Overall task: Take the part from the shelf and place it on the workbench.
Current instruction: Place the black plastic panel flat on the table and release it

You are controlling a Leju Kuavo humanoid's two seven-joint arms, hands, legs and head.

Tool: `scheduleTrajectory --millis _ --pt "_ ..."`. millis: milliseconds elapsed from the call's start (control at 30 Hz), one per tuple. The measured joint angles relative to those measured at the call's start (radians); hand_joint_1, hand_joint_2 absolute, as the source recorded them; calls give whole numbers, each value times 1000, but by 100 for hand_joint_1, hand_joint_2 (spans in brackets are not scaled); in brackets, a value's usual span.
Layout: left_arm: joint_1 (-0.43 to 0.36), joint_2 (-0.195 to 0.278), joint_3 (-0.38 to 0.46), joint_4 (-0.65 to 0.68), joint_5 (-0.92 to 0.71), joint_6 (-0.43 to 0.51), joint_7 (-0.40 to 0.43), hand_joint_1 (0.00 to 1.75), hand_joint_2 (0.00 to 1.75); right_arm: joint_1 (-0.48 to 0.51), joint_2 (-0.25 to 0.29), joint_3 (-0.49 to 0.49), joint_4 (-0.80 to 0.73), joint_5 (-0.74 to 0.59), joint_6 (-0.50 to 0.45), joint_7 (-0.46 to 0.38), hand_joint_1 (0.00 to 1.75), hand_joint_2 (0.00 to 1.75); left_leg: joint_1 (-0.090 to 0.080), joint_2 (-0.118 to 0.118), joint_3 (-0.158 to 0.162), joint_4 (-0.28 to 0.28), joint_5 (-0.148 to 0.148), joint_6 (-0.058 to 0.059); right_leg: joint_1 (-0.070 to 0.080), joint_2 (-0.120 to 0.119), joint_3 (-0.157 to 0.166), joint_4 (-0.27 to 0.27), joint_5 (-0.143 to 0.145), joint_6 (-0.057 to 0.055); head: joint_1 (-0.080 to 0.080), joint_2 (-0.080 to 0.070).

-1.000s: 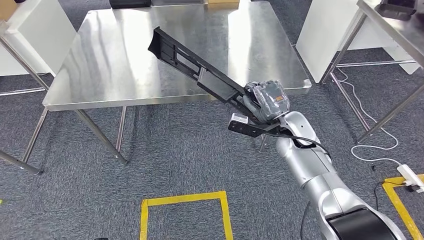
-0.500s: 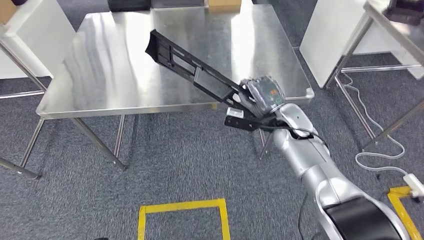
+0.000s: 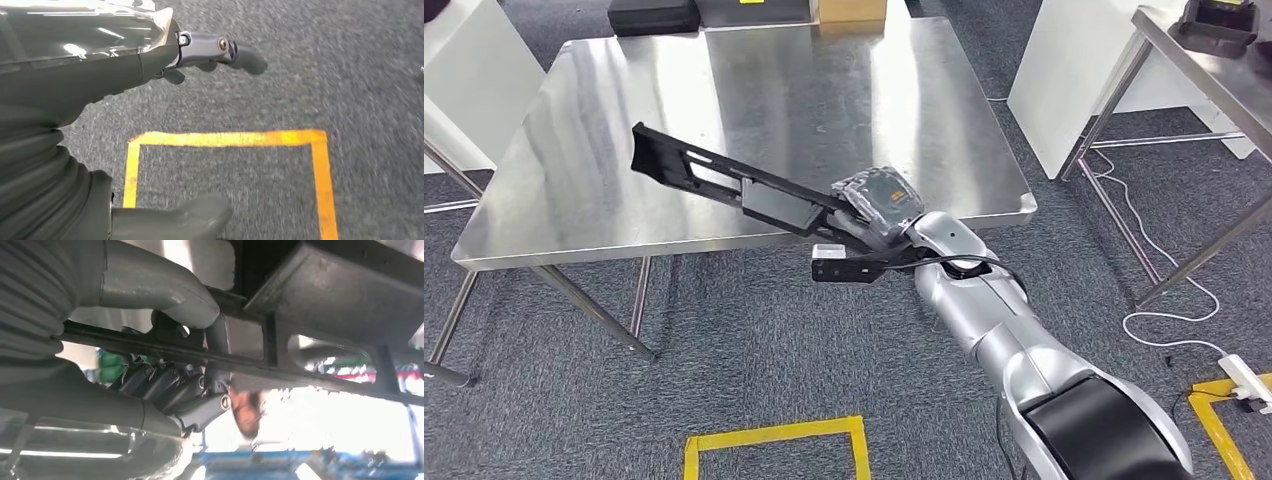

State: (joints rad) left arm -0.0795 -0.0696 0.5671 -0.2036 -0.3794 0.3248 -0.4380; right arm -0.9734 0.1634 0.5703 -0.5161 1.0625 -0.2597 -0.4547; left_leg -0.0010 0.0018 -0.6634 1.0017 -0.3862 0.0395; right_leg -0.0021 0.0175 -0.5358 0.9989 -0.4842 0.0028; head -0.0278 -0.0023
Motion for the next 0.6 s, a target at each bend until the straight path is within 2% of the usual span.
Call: scheduleTrajectory --millis 67,100,133,200,233,267,300,367,400,433,467,500,567,600 --pt "0 1 1 0 -5 0 0 0 175 -3 14 14 3 0 9 -9 175 175 3 -2 19 -12 -1 8 3 -2 0 17 -10 7 1 0" --pt "0 1 1 0 -7 0 0 0 175 -6 19 19 4 -1 10 -12 175 175 5 -3 31 -16 -3 12 3 -4 -14 45 -19 9 2 0" --pt "-2 1 1 0 -8 0 0 0 175 -9 23 23 6 -2 11 -13 175 175 7 -5 39 -21 -5 15 2 -5 -41 94 -33 10 2 0" --pt "-3 2 1 0 -12 -1 0 0 175 -11 25 32 10 -3 17 -19 175 175 6 -8 49 -21 -15 20 0 -6 -120 219 -66 10 3 0" --pt "-3 2 1 0 -15 -1 2 0 175 -9 25 36 13 -4 22 -24 175 175 6 -10 55 -21 -21 20 -1 -6 -154 262 -75 12 3 0" --pt "-2 2 1 0 -17 -2 3 0 175 -6 24 41 16 -4 26 -31 175 175 6 -13 62 -20 -27 19 -1 -6 -174 274 -71 16 4 0" --pt "-1 2 1 0 -19 -4 4 0 175 -5 24 47 19 -6 30 -39 175 175 6 -15 72 -20 -34 17 -1 -7 -175 246 -48 23 4 0" --pt "-1 1 1 0 -23 -6 6 0 175 -4 31 56 21 -13 30 -52 175 175 6 -17 91 -20 -50 10 -1 -9 -138 111 34 37 4 0" --pt "-2 1 1 0 -26 -7 6 0 175 -3 37 60 21 -18 29 -59 175 175 5 -17 99 -19 -57 5 1 -11 -119 47 61 33 4 0" --pt "-4 1 1 0 -29 -7 6 0 175 -4 44 64 21 -24 29 -63 175 175 3 -17 104 -18 -64 0 4 -12 -102 5 77 25 3 0" --pt "-6 1 1 0 -31 -7 6 0 175 -3 51 68 21 -28 29 -66 175 175 2 -16 107 -16 -69 -6 6 -13 -94 -14 82 12 2 0" --pt "-7 1 1 0 -32 -7 6 0 175 -2 58 73 21 -31 29 -68 175 175 2 -16 110 -12 -72 -11 7 -13 -89 -15 77 -2 2 0" --pt "-8 2 1 0 -32 -7 6 0 175 0 70 84 20 -35 31 -69 175 175 4 -14 109 2 -82 -20 0 -11 -73 -19 81 -15 2 0" --pt "-8 2 1 0 -32 -6 6 0 175 0 76 89 20 -38 32 -69 175 175 6 -12 97 26 -93 -25 -3 -11 -64 -21 78 -21 0 0"
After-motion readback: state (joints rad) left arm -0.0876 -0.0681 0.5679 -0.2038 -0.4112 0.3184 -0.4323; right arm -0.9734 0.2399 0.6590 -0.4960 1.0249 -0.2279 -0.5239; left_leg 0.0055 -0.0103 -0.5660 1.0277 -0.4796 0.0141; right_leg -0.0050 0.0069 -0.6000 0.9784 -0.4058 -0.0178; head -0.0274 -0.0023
